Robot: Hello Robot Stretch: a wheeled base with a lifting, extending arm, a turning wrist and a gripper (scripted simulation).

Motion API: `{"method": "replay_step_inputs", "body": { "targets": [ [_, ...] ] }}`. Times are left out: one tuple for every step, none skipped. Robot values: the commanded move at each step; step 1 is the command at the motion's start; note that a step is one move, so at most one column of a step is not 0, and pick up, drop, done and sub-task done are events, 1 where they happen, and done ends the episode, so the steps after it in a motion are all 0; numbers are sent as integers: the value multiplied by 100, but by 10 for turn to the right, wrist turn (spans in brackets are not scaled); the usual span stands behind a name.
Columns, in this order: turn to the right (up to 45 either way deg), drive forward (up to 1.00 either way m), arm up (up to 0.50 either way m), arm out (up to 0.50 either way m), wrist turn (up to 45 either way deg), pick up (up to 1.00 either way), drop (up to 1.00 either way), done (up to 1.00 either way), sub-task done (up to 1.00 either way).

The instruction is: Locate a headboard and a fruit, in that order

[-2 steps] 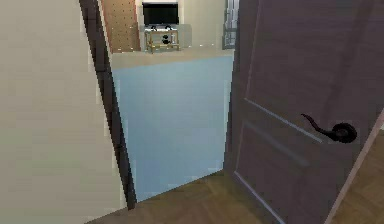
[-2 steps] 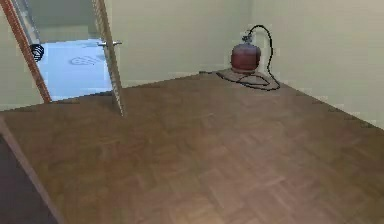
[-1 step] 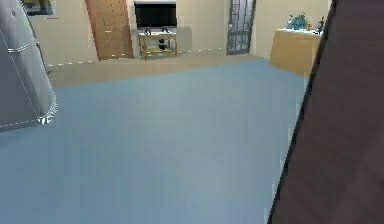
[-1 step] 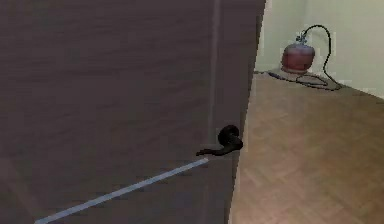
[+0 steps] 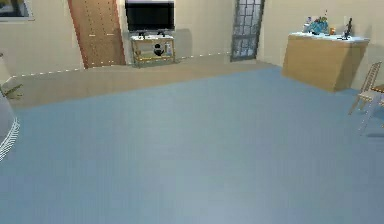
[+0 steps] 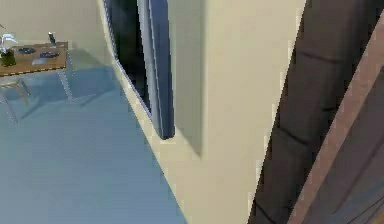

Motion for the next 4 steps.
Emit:
{"method": "replay_step_inputs", "body": {
  "targets": [
    [330, 0, 0, 0, 0, 0, 0, 0, 0],
    [0, 100, 0, 0, 0, 0, 0, 0, 0],
    [0, 100, 0, 0, 0, 0, 0, 0, 0],
    [0, 100, 0, 0, 0, 0, 0, 0, 0]
  ]
}}
